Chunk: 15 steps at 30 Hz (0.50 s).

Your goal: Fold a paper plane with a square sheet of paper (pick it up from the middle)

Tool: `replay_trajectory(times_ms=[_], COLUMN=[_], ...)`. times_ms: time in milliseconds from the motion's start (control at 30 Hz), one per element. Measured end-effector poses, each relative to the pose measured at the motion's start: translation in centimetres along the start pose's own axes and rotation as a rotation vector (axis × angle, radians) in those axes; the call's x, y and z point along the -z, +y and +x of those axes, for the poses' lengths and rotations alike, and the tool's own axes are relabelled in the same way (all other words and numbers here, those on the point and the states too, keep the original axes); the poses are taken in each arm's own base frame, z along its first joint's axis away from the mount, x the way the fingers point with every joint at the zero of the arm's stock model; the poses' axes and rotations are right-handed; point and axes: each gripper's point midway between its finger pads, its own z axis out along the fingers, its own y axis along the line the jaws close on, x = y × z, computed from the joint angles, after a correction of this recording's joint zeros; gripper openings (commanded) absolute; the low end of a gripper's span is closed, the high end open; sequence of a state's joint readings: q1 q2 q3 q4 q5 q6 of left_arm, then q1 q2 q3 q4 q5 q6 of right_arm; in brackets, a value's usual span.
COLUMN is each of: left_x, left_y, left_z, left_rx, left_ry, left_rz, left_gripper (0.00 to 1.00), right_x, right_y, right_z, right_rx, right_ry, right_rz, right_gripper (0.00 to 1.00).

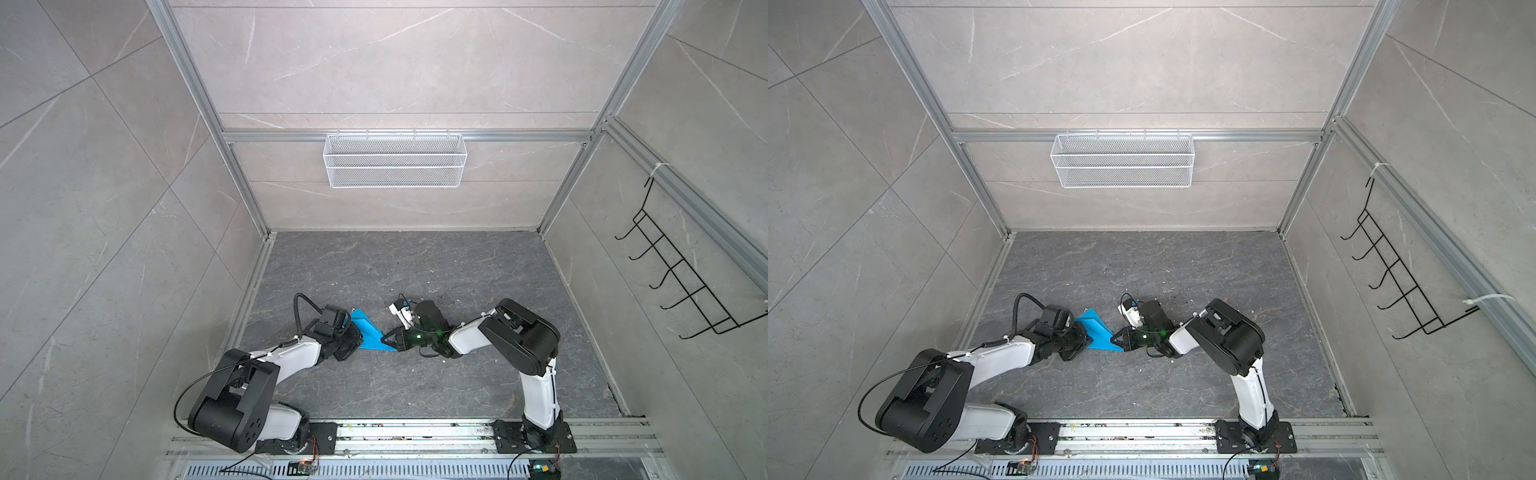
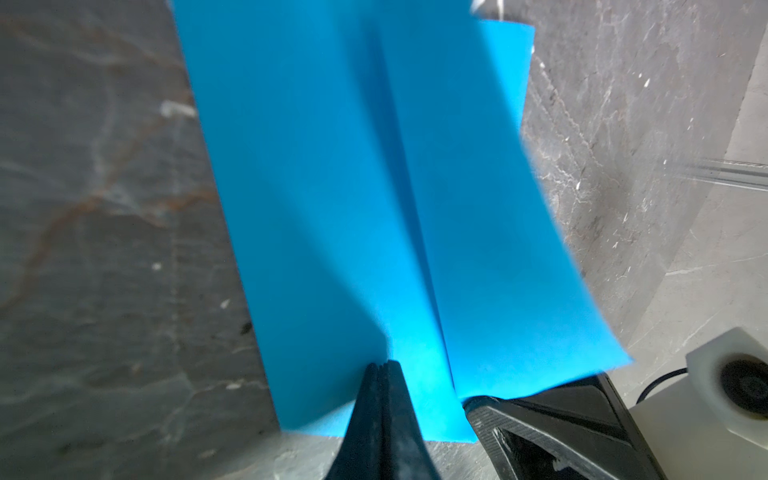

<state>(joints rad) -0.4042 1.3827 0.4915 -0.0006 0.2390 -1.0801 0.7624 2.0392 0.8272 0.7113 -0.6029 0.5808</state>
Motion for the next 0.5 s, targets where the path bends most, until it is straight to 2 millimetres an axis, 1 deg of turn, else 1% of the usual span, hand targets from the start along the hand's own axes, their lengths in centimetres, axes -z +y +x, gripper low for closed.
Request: replay_trajectory(times_ms=[267, 433, 500], left_x=[0.0, -0.1, -0.1], left_y=[0.1, 0.0, 0.0], left_z=[0.1, 0.0, 0.0], left_rx=[0.004, 0.004, 0.005], left_ry=[0.01, 0.011, 0.012], left_rz=[-0.017, -0.019, -0.019], left_gripper=[0.04, 0.04, 0.04], right_x=[0.4, 0.0, -0.1], right_y=[0.4, 1.5, 1.8], right_z=[0.5, 1.2, 1.4], right_rx=[0.181, 0.36, 0.429], right_ry=[0.038, 0.075, 0.084], right_rz=[0.06, 0.144, 0.185], right_gripper=[0.26, 0.37, 0.38])
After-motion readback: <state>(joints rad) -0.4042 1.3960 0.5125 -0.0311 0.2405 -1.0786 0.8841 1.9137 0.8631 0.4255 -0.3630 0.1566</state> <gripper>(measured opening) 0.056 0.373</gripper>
